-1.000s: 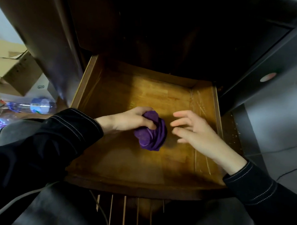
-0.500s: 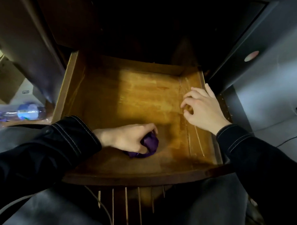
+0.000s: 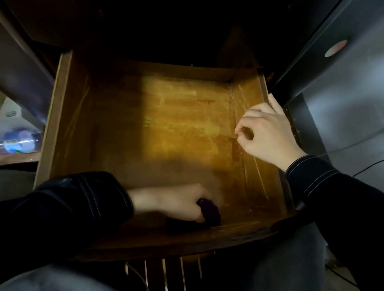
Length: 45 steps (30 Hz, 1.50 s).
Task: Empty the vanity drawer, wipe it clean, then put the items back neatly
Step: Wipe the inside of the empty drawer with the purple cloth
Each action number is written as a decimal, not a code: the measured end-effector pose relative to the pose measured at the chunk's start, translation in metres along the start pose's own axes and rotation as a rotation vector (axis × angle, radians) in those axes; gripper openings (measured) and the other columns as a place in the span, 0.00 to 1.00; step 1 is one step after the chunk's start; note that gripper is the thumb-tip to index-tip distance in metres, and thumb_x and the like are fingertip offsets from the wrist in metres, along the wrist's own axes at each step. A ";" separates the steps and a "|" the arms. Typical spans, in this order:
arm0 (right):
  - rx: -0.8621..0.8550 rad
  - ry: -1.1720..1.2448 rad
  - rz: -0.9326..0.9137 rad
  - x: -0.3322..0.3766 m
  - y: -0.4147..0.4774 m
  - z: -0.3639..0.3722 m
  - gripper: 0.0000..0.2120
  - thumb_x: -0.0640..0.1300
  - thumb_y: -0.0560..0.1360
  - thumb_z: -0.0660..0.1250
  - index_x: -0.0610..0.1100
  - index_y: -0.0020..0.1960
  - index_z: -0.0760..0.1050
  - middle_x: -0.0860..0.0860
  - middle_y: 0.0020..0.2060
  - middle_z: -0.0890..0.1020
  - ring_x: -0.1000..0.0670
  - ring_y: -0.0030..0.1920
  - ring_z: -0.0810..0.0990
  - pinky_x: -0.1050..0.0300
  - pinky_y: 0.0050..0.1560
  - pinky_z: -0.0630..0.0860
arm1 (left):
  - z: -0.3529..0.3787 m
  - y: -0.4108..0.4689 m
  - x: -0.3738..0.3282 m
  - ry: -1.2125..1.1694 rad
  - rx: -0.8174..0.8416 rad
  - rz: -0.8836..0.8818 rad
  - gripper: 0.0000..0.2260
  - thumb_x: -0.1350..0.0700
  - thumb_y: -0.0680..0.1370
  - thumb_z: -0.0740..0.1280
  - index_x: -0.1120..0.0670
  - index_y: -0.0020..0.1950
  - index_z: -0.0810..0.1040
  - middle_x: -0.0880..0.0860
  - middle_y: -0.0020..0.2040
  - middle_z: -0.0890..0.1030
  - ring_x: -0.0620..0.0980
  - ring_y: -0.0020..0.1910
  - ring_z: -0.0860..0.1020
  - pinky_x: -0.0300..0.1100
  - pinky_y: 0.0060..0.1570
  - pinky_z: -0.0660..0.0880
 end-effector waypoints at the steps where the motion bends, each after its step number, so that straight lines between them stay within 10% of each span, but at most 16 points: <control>1: -0.003 0.001 0.000 0.001 -0.001 0.000 0.09 0.49 0.76 0.65 0.52 0.43 0.84 0.55 0.44 0.83 0.49 0.57 0.75 0.41 0.80 0.48 | -0.004 -0.002 -0.002 -0.033 0.025 0.004 0.07 0.61 0.76 0.70 0.51 0.50 0.80 0.50 0.47 0.83 0.51 0.47 0.81 0.50 0.46 0.79; 4: -0.019 0.001 -0.004 0.001 -0.001 0.001 0.09 0.50 0.75 0.65 0.52 0.42 0.83 0.55 0.42 0.83 0.49 0.56 0.75 0.41 0.80 0.48 | -0.015 -0.010 -0.008 -0.202 0.079 0.012 0.11 0.61 0.76 0.70 0.44 0.46 0.81 0.41 0.42 0.82 0.40 0.42 0.81 0.37 0.39 0.75; 13: -0.051 0.048 0.008 -0.001 -0.001 0.003 0.09 0.49 0.76 0.65 0.52 0.41 0.82 0.57 0.38 0.82 0.50 0.54 0.75 0.44 0.80 0.47 | -0.017 -0.013 -0.010 -0.033 0.119 -0.027 0.08 0.60 0.74 0.72 0.56 0.52 0.80 0.57 0.49 0.83 0.51 0.45 0.81 0.47 0.40 0.78; 18: -0.068 0.071 0.010 -0.001 -0.002 0.003 0.08 0.48 0.76 0.66 0.51 0.41 0.82 0.56 0.37 0.82 0.50 0.53 0.76 0.43 0.80 0.49 | -0.036 -0.029 -0.024 -0.215 0.210 0.107 0.08 0.60 0.74 0.72 0.54 0.53 0.82 0.50 0.45 0.83 0.46 0.43 0.81 0.42 0.39 0.77; 24: -0.074 0.088 0.012 -0.001 -0.001 0.003 0.08 0.48 0.76 0.66 0.51 0.41 0.82 0.57 0.36 0.81 0.51 0.52 0.75 0.44 0.80 0.48 | -0.016 -0.018 -0.015 0.159 0.155 0.064 0.06 0.57 0.77 0.72 0.57 0.51 0.78 0.53 0.46 0.81 0.46 0.40 0.78 0.38 0.36 0.74; 30: -0.075 0.079 0.012 -0.001 0.000 0.003 0.08 0.48 0.76 0.65 0.51 0.41 0.82 0.56 0.37 0.82 0.51 0.52 0.76 0.45 0.80 0.48 | -0.030 -0.032 -0.029 -0.191 0.168 0.228 0.09 0.61 0.76 0.73 0.56 0.55 0.81 0.53 0.50 0.83 0.50 0.48 0.82 0.49 0.49 0.78; 35: -0.063 0.085 0.018 -0.001 0.000 0.002 0.08 0.49 0.76 0.66 0.51 0.41 0.82 0.57 0.36 0.81 0.52 0.51 0.75 0.44 0.80 0.48 | -0.011 -0.017 -0.017 0.220 0.159 0.102 0.07 0.58 0.79 0.69 0.57 0.56 0.76 0.55 0.52 0.80 0.52 0.48 0.79 0.50 0.45 0.76; 41: -0.063 0.078 0.019 0.000 -0.001 0.001 0.09 0.49 0.76 0.64 0.51 0.41 0.82 0.58 0.36 0.81 0.52 0.51 0.75 0.43 0.80 0.49 | -0.021 -0.028 -0.030 -0.106 0.125 0.228 0.08 0.62 0.77 0.72 0.57 0.55 0.80 0.52 0.49 0.82 0.45 0.47 0.80 0.42 0.46 0.77; 45: -0.065 0.082 0.022 0.001 -0.001 0.001 0.09 0.48 0.76 0.65 0.51 0.40 0.82 0.59 0.35 0.80 0.52 0.51 0.75 0.44 0.80 0.48 | 0.000 -0.014 -0.018 0.209 0.087 0.147 0.06 0.58 0.80 0.67 0.49 0.51 0.72 0.50 0.49 0.78 0.45 0.46 0.77 0.44 0.49 0.76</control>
Point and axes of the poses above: each hand's wrist, its own y-axis towards the middle knuckle, its own z-axis out of the palm, x = y × z, the point moved 2 cm from there along y, towards the middle knuckle
